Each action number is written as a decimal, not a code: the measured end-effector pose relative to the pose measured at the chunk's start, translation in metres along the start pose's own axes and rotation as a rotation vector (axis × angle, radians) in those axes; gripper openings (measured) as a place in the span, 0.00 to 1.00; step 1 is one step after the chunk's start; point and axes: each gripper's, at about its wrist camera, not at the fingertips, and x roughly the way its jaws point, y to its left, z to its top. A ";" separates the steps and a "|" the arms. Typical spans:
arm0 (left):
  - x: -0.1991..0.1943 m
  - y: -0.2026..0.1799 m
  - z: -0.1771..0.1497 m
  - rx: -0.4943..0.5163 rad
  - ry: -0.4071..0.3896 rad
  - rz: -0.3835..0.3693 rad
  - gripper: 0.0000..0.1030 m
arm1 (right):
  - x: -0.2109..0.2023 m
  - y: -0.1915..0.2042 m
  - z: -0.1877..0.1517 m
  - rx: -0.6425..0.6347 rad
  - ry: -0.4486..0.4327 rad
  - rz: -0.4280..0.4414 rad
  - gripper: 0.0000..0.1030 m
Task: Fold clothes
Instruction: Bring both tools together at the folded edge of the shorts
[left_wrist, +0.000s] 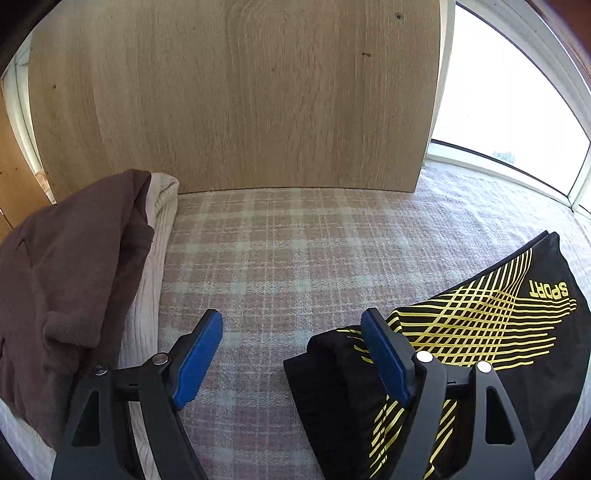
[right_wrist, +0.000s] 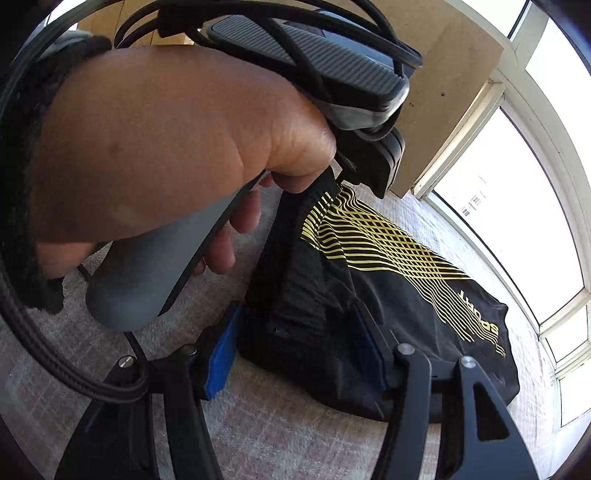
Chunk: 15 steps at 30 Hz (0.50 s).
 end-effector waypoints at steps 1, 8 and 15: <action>0.004 -0.001 -0.001 0.000 0.017 -0.007 0.71 | 0.001 -0.001 0.001 0.007 0.006 0.009 0.56; 0.003 0.000 -0.009 -0.044 0.054 -0.109 0.39 | 0.000 -0.003 0.001 0.020 0.014 0.072 0.36; -0.012 0.019 -0.020 -0.139 0.029 -0.086 0.75 | -0.003 0.002 0.000 -0.001 0.004 0.058 0.35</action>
